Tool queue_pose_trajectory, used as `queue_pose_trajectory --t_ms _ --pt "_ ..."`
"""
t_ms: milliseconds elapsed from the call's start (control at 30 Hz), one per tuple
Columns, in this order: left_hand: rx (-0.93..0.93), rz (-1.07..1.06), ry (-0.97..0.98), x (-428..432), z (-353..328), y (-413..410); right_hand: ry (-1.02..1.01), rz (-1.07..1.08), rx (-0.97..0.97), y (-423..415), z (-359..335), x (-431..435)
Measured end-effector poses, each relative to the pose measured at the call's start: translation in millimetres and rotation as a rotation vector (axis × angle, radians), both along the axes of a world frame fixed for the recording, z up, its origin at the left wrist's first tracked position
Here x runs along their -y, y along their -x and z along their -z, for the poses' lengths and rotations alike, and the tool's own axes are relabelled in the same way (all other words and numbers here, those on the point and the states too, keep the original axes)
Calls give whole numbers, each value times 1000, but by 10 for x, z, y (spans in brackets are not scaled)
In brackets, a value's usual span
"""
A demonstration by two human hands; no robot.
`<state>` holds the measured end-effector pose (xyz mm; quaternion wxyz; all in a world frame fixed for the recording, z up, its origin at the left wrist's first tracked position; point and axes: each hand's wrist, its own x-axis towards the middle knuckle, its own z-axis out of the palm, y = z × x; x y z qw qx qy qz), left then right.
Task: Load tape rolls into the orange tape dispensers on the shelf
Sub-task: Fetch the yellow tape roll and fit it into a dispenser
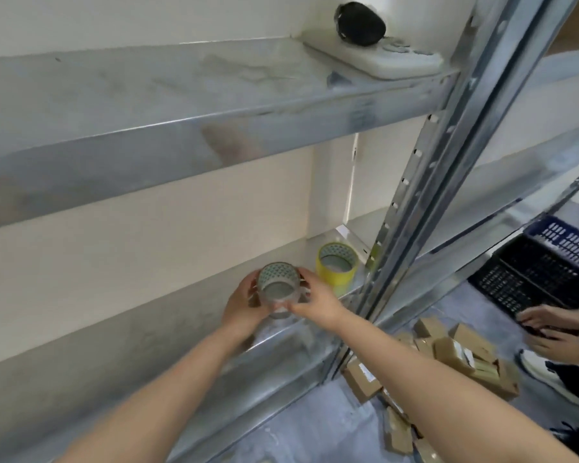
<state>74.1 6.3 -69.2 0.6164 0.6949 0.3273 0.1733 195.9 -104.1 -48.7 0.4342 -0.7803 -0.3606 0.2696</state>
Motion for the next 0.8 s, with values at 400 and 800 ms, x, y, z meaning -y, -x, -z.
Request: queue_pose_trajectory --t_ms 400,800 --pt "-81 -29 -138 -182 98 -36 -30 -26 -50 -79 235 -287" --pt "-102 -16 -466 -49 -245 -600 -34 169 40 -523 -118 -2"
